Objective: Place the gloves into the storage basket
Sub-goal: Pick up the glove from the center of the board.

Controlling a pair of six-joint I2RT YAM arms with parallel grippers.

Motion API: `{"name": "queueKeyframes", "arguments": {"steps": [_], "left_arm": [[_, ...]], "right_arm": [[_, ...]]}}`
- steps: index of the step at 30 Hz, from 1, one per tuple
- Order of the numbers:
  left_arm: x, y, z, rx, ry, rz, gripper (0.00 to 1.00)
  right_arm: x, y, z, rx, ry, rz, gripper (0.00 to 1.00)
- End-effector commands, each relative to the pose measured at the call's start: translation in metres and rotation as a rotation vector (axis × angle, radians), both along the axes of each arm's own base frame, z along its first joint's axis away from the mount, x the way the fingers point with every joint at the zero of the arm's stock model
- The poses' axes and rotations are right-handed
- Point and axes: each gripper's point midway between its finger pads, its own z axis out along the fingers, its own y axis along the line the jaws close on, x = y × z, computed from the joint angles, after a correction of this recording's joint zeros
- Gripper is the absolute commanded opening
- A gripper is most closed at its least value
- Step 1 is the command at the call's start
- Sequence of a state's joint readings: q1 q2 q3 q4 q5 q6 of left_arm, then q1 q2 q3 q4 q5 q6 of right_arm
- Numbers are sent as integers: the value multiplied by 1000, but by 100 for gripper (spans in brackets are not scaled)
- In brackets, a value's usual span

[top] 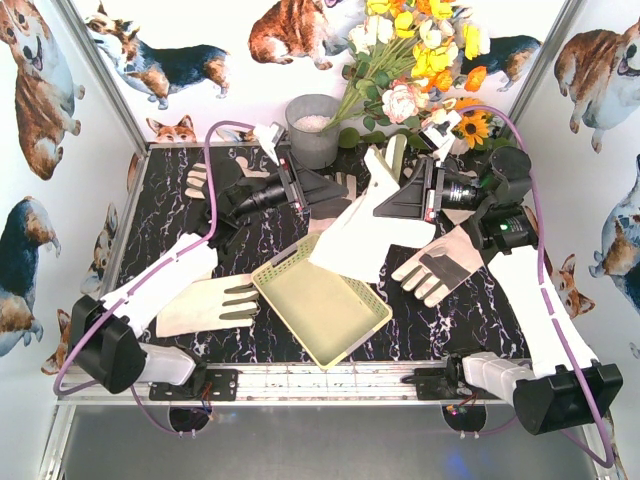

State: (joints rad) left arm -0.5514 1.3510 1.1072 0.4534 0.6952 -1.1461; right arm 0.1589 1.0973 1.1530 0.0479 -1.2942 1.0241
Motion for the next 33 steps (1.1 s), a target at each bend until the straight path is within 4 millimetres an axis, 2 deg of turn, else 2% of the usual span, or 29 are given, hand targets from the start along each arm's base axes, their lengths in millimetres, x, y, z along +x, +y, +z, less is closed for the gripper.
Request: {"name": "queueKeyframes", "arguments": {"steps": [1,6,10,15,20,26,29,33], "left_arm": [[-15,-3,-22,40,74,-86,82],[-47,-15,-6,-34,59,-276,96],[-59,-17,11,-112,44,-324,98],[-65,-18,28,-140,10,-343,97],[-72,-17,42,-161,-25,-362,88],[-51,-17,42,-142,-50,-205,77],[-48,-14,53,-183,-70,-171,69],[-44,-13,52,-173,-77,-137,61]], "right_arm": [[-14,-2,28,19,-137,17,0],[-17,0,32,29,-159,48,0],[-19,2,36,39,-173,74,0],[-19,2,28,36,-162,74,0],[-15,2,21,34,-147,54,0],[-13,2,20,28,-140,50,0],[-13,2,19,21,-144,52,0],[-10,2,13,2,-137,41,0]]}}
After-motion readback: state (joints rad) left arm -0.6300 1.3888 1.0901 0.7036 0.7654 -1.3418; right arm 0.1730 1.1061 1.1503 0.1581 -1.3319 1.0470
